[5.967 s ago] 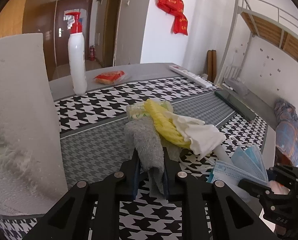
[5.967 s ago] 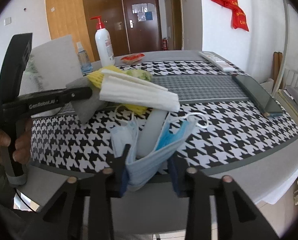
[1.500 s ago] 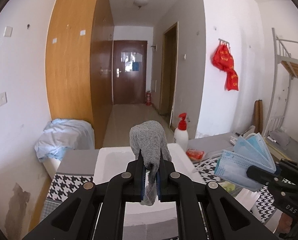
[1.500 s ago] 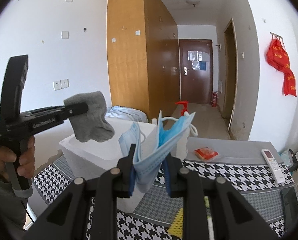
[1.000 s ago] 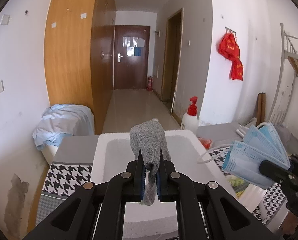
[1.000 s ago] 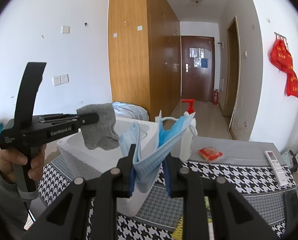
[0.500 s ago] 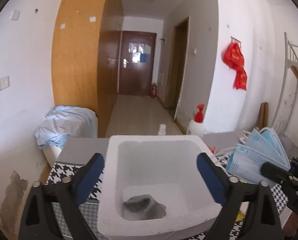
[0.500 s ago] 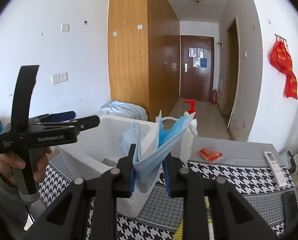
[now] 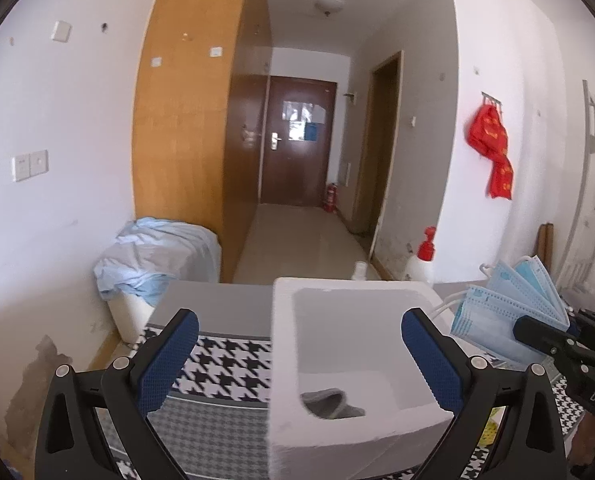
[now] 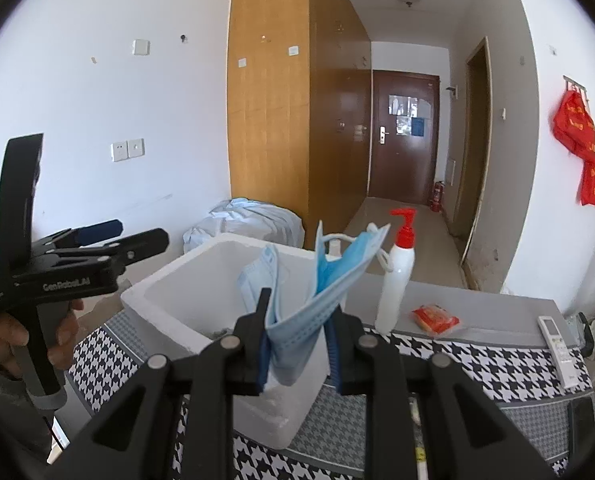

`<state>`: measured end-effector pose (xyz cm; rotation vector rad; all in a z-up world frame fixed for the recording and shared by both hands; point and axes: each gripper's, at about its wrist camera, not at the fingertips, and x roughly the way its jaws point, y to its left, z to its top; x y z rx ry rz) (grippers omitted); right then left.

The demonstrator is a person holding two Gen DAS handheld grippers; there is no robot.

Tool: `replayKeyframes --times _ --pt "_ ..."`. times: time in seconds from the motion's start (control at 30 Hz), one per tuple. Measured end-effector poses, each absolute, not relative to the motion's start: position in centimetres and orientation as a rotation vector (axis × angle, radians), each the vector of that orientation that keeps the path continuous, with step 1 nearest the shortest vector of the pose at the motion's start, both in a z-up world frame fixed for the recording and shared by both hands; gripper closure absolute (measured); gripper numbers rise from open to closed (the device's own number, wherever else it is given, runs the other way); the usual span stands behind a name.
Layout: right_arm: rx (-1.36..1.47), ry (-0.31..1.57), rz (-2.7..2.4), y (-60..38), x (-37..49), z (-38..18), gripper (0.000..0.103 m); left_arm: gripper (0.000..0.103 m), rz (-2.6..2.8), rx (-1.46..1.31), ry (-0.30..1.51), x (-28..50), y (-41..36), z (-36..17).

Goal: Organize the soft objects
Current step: 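Lower the blue masks into the foam box and open the right tool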

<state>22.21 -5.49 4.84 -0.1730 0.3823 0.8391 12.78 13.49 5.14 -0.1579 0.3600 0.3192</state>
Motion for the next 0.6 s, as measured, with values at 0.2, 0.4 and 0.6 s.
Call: replayKeyframes --times 0.2,0.4,0.6 --pt "-0.172 0.404 0.864 -4.4 22.7 4.7 0.075 0.001 0.355 -0.147 0.346 11.5 14.2 4.9" --pt "-0.176 0.418 0.877 -3.5 22.9 4.7 0.075 0.001 0.375 -0.145 0.343 10.7 14.8 4.7" --pt "-0.185 0.435 0.887 -2.2 23.2 4.7 0.075 0.001 0.393 -0.138 0.329 10.0 15.0 4.6"
